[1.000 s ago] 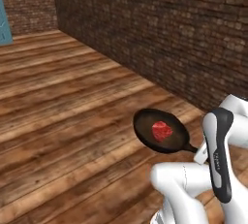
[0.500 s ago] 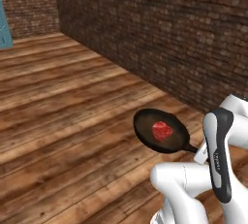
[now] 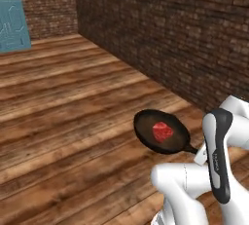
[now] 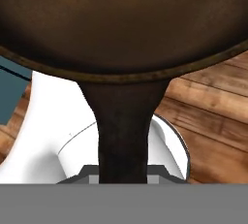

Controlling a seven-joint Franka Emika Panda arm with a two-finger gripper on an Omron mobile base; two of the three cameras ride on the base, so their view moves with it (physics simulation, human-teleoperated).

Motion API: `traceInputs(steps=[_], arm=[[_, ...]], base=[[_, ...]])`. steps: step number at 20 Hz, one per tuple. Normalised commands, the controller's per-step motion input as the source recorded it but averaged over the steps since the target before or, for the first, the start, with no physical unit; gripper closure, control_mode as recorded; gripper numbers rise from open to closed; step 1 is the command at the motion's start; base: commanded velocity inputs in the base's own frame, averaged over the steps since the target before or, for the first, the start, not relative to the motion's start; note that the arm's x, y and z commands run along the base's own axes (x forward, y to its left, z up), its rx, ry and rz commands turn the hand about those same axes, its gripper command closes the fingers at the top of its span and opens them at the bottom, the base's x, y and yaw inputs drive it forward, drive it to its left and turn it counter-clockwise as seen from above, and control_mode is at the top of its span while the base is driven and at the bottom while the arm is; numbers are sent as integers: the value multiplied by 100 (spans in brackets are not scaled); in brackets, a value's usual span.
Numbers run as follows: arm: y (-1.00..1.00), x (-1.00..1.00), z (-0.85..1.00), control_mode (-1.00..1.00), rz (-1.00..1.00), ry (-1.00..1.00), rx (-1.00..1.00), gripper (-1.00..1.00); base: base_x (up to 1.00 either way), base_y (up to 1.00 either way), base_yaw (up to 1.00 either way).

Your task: Pick up the pan with the steak in it and place it on the dining table. Then place the steak on the plate.

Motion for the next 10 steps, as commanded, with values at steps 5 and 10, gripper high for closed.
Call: traceInputs(steps=[5, 10], arm=[[0, 0, 0, 100, 0, 0, 0, 100], [0, 0, 0, 100, 0, 0, 0, 100]], base=[[0, 0, 50], [-1, 0, 50]])
